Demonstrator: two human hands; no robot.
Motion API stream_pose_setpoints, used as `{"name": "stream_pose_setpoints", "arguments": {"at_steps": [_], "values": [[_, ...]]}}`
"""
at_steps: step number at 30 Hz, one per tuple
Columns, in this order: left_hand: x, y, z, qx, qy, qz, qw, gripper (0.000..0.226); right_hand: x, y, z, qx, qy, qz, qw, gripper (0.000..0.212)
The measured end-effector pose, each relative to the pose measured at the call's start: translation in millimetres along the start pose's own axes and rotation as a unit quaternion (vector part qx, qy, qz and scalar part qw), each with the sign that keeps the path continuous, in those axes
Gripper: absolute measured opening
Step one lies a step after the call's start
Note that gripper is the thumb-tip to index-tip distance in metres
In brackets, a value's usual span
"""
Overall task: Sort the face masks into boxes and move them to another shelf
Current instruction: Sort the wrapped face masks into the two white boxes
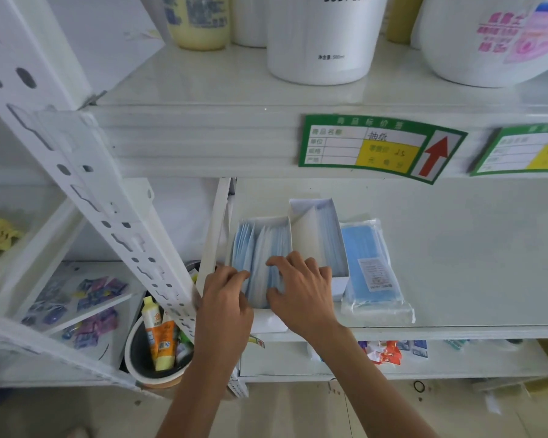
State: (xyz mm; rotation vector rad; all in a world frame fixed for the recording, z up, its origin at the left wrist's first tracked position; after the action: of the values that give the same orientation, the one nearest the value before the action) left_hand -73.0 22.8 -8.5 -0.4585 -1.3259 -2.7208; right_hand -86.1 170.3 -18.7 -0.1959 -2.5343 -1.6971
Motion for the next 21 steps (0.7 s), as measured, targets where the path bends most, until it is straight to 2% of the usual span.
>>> {"name": "stream_pose_setpoints", "arguments": {"at_steps": [4,10,13,16,21], "values": [[-1.9,-2.2,1.4,0.019,0.009,0.005,1.0,0.028,0.9,-0.9,1.4,0.002,-0.006,0.009,1.0,0.041],[4.4,-0.1,-1.2,0.017,0.049,-0.013,0.999,0.024,4.3,-3.4,-0.8,-0.02,-0.011,0.006,1.0,0.045],[4.7,2.2,2.4,0.025,0.036,-0.013,0.999,0.011,7.2,-5.0,-2.3,-0.032,-0.004,-0.007,0.999,0.046],[6.5,1.8,3.0,0.045,0.023,-0.016,0.999,0.024,9.0,-7.7,-4.5,-0.031,0.0,-0.016,0.999,0.046],[3.6,-2.3,4.5,0.066,0.007,-0.03,0.997,0.021,20.2,-6.9,-7.0,0.043,-0.087,-0.033,0.995,0.066]]}}
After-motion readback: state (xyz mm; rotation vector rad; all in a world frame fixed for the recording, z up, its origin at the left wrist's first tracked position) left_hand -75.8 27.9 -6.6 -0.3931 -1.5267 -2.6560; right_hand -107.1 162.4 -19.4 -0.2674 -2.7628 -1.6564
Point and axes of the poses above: each hand's wrist, its own x-axis towards the middle knuckle, its own y-axis out of the back of the hand, z = x × y, the point moved 5 cm from there along x, towards the middle knuckle, and after that the axes turned 2 degrees about z, right-handed, at the moved point
